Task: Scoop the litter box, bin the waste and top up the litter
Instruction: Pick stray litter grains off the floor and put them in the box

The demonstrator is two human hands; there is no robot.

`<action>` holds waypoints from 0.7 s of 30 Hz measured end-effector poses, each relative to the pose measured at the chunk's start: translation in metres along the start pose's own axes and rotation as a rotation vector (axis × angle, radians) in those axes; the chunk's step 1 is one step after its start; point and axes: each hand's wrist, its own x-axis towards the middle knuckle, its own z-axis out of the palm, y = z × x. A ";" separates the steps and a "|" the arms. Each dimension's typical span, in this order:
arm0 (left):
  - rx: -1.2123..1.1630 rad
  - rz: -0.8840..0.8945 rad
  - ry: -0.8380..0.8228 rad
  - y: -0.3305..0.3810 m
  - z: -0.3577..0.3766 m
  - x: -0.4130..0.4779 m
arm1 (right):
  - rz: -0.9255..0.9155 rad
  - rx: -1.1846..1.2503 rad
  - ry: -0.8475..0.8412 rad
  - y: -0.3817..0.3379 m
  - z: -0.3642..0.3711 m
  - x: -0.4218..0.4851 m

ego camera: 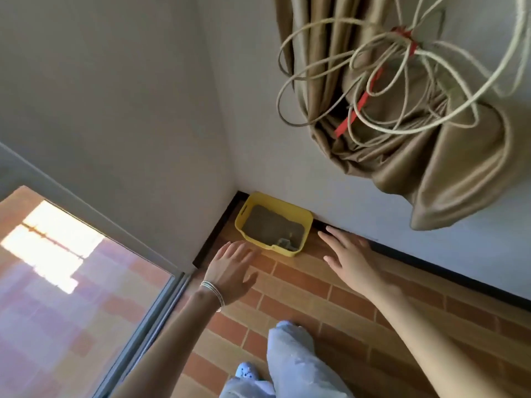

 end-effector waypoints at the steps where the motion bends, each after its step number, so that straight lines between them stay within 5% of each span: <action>1: 0.002 0.028 0.005 -0.007 0.001 0.003 | 0.024 -0.010 -0.022 -0.003 0.002 0.001; 21: 0.066 0.381 -0.042 -0.116 0.009 0.143 | 0.198 0.035 -0.058 -0.018 0.052 0.110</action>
